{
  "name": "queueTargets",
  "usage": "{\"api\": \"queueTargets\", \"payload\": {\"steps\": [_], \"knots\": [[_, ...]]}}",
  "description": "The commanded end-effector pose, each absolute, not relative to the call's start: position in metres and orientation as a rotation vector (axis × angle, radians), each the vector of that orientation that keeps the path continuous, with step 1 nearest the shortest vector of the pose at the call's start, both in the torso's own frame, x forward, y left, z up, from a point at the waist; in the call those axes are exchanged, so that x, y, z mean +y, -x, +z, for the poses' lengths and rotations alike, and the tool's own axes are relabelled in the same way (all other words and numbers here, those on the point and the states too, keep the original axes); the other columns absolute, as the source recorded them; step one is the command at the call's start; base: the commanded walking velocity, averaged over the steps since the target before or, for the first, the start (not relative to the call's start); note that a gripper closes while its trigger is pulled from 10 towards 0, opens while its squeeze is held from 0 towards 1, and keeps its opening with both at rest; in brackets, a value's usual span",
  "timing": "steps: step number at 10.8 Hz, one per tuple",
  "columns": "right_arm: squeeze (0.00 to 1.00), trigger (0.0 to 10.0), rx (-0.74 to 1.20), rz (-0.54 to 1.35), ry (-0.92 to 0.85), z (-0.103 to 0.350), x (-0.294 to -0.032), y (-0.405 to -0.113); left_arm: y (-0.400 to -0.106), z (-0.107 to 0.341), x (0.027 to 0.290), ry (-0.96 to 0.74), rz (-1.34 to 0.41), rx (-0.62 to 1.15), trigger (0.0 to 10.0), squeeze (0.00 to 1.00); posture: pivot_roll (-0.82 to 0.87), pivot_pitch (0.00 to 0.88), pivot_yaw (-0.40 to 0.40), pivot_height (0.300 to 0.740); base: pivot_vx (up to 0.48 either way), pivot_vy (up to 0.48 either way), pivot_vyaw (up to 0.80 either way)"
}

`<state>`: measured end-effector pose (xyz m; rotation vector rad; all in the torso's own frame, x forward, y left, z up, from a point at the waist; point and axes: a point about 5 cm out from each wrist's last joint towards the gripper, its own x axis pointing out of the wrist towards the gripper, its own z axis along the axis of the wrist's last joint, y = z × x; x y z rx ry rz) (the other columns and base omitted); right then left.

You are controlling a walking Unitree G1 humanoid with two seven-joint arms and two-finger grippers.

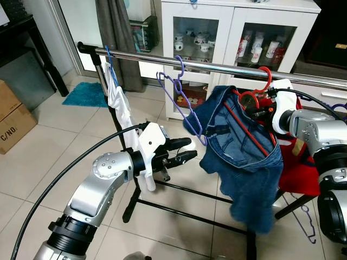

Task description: Hang hanger

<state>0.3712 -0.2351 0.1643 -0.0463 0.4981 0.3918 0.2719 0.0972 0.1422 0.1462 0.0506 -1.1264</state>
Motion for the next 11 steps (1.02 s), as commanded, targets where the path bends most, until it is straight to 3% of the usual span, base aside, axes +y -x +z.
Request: {"api": "queueTargets", "payload": {"steps": [1, 4, 8, 11], "knots": [[0.00, 0.0, 0.469, 0.389, 0.041, 0.170, -0.237, -0.372, -0.273, 0.143, 0.097, -0.174, -1.135, 0.049, 10.0, 0.00, -0.10, 0.000, 0.054, 0.740, 0.000, 0.000, 0.00], [0.00, 0.0, 0.298, 0.433, 0.043, 0.195, -0.235, -0.367, -0.274, 0.143, 0.101, -0.191, -1.097, 0.035, 10.0, 0.00, -0.09, 0.000, 0.043, 0.740, 0.000, 0.000, 0.00], [0.00, 0.0, 0.215, 0.418, 0.037, 0.203, -0.245, -0.348, -0.273, 0.140, 0.101, -0.208, -1.094, 0.040, 10.0, 0.00, -0.10, 0.000, 0.053, 0.740, 0.000, 0.000, 0.00], [0.00, 0.0, 0.259, 0.439, 0.100, 0.195, -0.241, -0.322, -0.287, 0.128, 0.104, -0.242, -0.916, 0.077, 10.0, 0.00, -0.09, 0.000, 0.051, 0.740, 0.000, 0.000, 0.00]]}}
